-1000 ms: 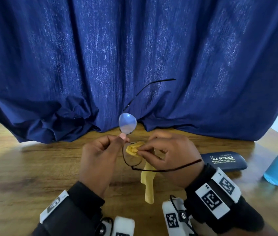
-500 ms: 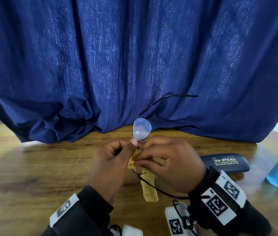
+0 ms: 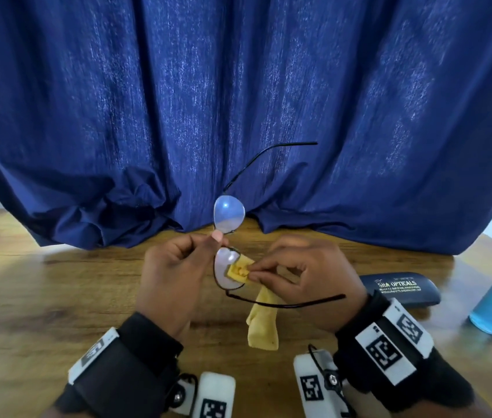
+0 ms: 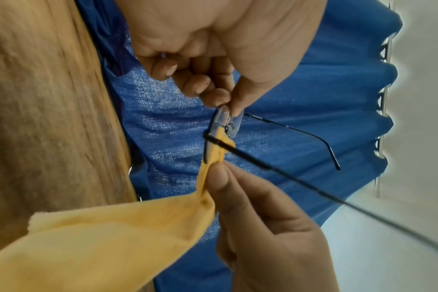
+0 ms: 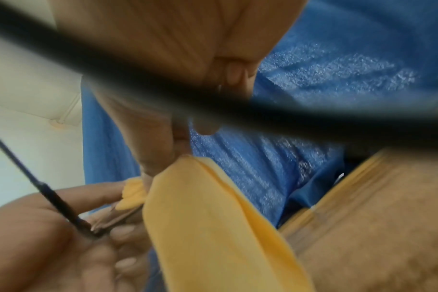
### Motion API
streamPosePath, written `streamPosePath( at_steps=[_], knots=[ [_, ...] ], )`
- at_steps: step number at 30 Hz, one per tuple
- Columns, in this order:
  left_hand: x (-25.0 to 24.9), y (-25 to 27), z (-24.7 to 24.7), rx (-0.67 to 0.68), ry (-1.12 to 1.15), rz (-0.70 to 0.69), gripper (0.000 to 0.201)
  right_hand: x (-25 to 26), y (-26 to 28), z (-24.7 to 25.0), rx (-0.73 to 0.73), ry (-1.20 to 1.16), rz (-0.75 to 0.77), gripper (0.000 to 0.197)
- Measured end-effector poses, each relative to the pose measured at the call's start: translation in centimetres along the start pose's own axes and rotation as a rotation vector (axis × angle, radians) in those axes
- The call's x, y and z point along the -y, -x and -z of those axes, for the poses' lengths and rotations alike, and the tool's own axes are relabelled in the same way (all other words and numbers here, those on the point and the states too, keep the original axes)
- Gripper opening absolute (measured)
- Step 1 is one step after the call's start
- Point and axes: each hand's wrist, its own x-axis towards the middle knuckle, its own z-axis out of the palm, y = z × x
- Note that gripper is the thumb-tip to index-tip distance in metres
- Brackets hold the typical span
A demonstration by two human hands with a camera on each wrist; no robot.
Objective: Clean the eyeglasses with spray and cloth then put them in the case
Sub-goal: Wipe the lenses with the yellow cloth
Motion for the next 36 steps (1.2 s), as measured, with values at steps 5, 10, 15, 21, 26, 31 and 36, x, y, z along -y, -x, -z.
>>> streamPosePath(
  at_steps=[5,10,15,21,26,31,36],
  knots=[
    [0.0,1.2,-1.1,0.103,-0.075,-0.015,0.027,1.0,0.0,-0.4,0.022,-0.016,0.052,0.013],
    [0.4,-0.1,0.1,0.034,-0.015,0.013,0.023,0.2,-0.1,-0.2,0.025,-0.023,0.002,0.013],
    [0.1,1.2,-1.1,0.113,-0.070,-0.012,0.026,0.9,0.0,-0.4,0.013,-0.011,0.015,0.016],
    [0.1,0.2,-0.3,0.032,0.004,-0.016,0.024,0.8,0.0,-0.4,0.092,0.030,0.037,0.016],
    [0.8,0.6,-0.9,0.076,-0.055,0.011,0.025,0.6,0.0,-0.1,-0.006,0.139,-0.029,0.014],
    [0.4,0.5,-0.7,0.063,-0.070,-0.002,0.024,0.9,0.0,0.0,0.161,0.053,0.029,0.018],
    [0.5,0.8,-0.9,0.089,-0.069,0.029,0.025,0.8,-0.1,0.3,0.027,0.093,0.031,0.014]
  ],
)
